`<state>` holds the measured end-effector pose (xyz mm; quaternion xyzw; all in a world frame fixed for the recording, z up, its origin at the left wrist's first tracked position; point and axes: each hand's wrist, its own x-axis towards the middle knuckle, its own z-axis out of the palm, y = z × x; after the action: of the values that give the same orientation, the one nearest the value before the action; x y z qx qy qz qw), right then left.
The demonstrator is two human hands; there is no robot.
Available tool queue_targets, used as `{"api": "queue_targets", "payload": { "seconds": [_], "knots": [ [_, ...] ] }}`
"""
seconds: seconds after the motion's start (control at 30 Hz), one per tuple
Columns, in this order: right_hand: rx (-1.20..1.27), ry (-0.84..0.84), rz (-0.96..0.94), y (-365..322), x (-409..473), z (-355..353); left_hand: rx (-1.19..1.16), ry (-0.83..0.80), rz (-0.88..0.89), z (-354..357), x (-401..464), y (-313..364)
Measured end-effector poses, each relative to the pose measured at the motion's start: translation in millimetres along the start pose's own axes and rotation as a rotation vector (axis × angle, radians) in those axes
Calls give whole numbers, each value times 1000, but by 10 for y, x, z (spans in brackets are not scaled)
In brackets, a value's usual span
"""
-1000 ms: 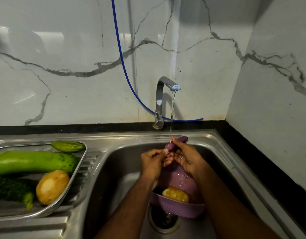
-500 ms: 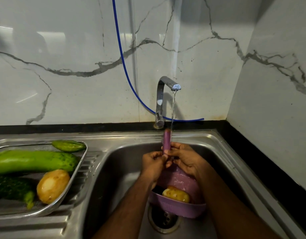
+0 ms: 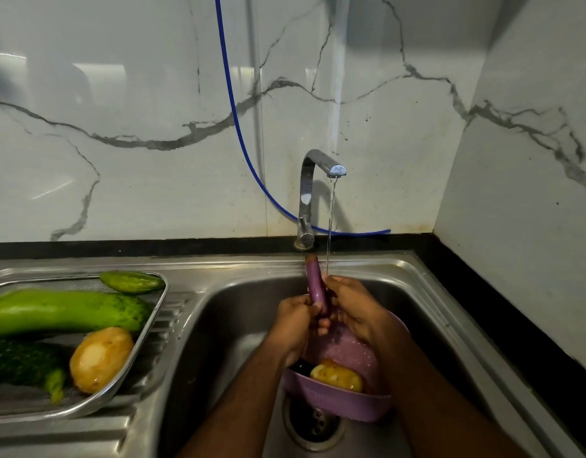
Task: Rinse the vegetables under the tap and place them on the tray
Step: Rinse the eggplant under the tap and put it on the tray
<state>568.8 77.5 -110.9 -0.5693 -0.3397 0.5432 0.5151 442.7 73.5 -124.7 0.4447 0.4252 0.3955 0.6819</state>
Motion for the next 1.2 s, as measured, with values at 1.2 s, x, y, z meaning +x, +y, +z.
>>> {"api": "queue_targets", "payload": {
  "seconds": [1.2],
  "knots": [
    [-675, 143, -358, -77, -116, -160, 781, 149, 189, -229, 105, -64]
  ]
}}
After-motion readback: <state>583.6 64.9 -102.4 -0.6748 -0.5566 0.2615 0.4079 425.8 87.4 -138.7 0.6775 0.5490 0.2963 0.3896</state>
